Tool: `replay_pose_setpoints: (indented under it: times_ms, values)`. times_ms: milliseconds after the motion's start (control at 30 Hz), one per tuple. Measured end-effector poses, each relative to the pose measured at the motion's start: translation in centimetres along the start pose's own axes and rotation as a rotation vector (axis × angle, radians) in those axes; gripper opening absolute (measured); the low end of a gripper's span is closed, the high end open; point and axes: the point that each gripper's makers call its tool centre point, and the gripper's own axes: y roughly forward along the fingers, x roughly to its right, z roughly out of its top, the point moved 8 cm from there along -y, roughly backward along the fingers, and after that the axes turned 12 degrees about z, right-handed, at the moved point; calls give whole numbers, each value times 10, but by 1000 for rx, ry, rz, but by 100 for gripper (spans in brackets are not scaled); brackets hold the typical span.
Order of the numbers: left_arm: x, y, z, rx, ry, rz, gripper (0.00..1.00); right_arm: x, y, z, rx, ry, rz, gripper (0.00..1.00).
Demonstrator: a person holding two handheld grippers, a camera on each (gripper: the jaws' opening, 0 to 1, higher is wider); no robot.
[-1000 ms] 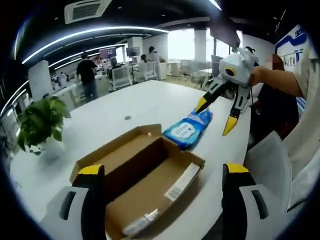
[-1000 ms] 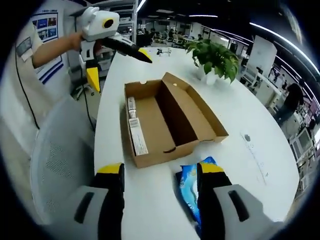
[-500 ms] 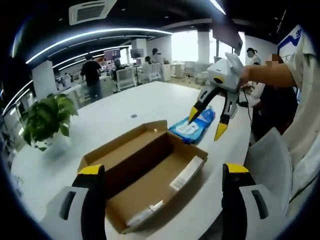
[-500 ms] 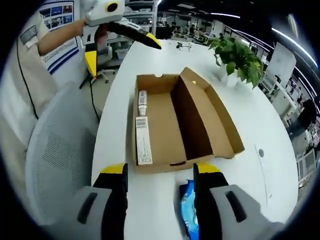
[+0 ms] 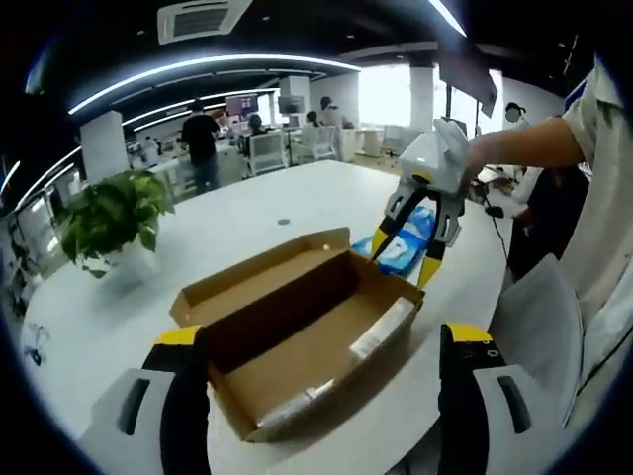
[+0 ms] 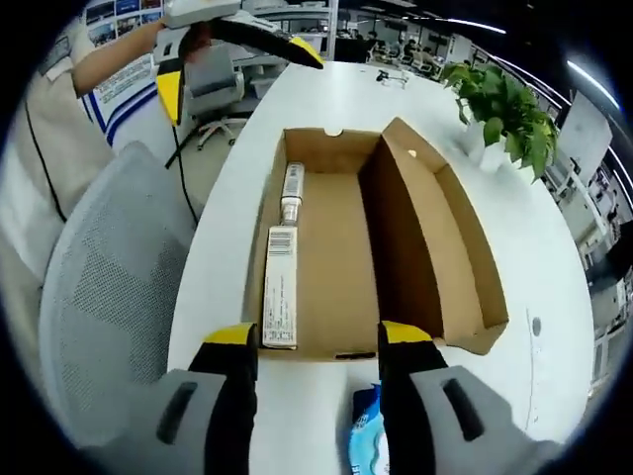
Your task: Operate the shoe box by opening the lid, removing the specified soft item, and placing it in the target area until the item is outside and the box remains undamaged.
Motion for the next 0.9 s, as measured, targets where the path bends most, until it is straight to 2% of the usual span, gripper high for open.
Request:
replay_pose_setpoints:
  times_ms: [200, 533, 600, 700, 900]
  values:
    - [-2, -4, -10, -12, -14, 25, 100, 6, 16, 1, -46, -31, 26, 44]
    - [-5, -6, -22, -45, -40, 48, 99, 11, 35, -4, -84, -21, 87, 43]
    - [-5, -7, -23, -42, -50, 51, 99, 12, 35, -3, -85, -18, 105, 43]
    - [-6, -8, -24, -40, -59, 54, 99, 17, 33, -2, -95, -26, 94, 45]
    - [-8, -8, -26, -45, -69, 64, 99, 19, 31, -2, -103, -31, 93, 41]
